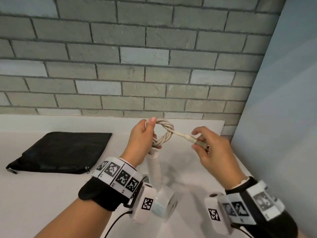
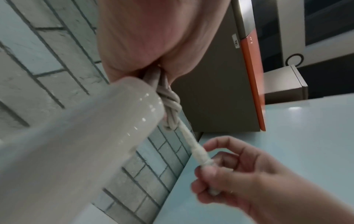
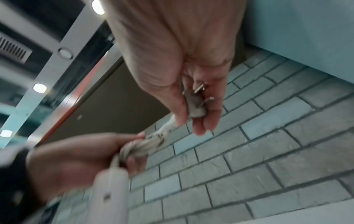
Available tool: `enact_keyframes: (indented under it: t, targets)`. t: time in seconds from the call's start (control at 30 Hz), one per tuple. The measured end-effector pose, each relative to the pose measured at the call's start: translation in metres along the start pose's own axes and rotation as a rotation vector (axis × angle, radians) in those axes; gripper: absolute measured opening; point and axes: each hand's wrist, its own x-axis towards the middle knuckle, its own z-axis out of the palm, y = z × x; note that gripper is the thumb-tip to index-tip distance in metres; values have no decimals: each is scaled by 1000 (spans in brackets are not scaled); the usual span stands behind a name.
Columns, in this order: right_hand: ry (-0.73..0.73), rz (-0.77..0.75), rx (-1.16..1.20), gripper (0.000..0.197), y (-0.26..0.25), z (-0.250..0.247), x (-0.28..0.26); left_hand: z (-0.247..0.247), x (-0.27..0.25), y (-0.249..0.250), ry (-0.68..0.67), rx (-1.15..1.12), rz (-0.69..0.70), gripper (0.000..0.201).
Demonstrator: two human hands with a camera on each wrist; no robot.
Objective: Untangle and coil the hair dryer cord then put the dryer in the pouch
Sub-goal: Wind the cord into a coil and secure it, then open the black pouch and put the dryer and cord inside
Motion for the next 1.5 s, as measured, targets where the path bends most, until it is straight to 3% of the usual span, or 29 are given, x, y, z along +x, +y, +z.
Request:
enact_keyframes:
  t: [0.13, 0.23, 0.3, 0.43, 0.5, 0.6, 0.67, 0.77, 0.87, 1.0, 1.23, 1.37, 1.5]
  targets:
    - [50, -100, -59, 14, -14, 36, -23, 4, 0, -2, 48, -195, -111, 30]
    - [-42, -131, 25, 13, -30, 59, -32, 4, -3, -2, 65, -327, -146, 26]
    - [-128, -108, 104, 16, -34, 67, -33, 0, -4, -3, 52, -352, -166, 27]
    - [-163, -49, 312, 21, -23, 63, -27, -14, -3, -1, 6, -418, -204, 31]
    - [-200, 54, 487, 32, -17, 60, -25, -20, -3, 1, -27, -466, -233, 32]
    - [-418, 237, 646, 58, -12, 68, -27, -27, -3, 2, -83, -523, -302, 32]
    - [-594, 261, 641, 64, -10, 82, -32, -32, -5, 3, -140, -501, -329, 28]
    - [-738, 211, 638, 55, -15, 102, -39, -41, -9, 5, -260, -446, -327, 22]
    - [-779, 172, 638, 42, -21, 108, -36, -57, -11, 10, -322, -382, -291, 26]
    - [-762, 68, 454, 35, -15, 101, -25, -94, -11, 9, -318, -296, -291, 21]
    - [-827, -206, -236, 48, 6, 108, -3, -122, -15, -56, -270, -38, -501, 16]
    - [-901, -294, -474, 46, 8, 127, -9, -123, -11, -96, -313, 161, -669, 10]
    - [-980, -307, -566, 47, 1, 142, -12, -119, -8, -119, -329, 373, -771, 9]
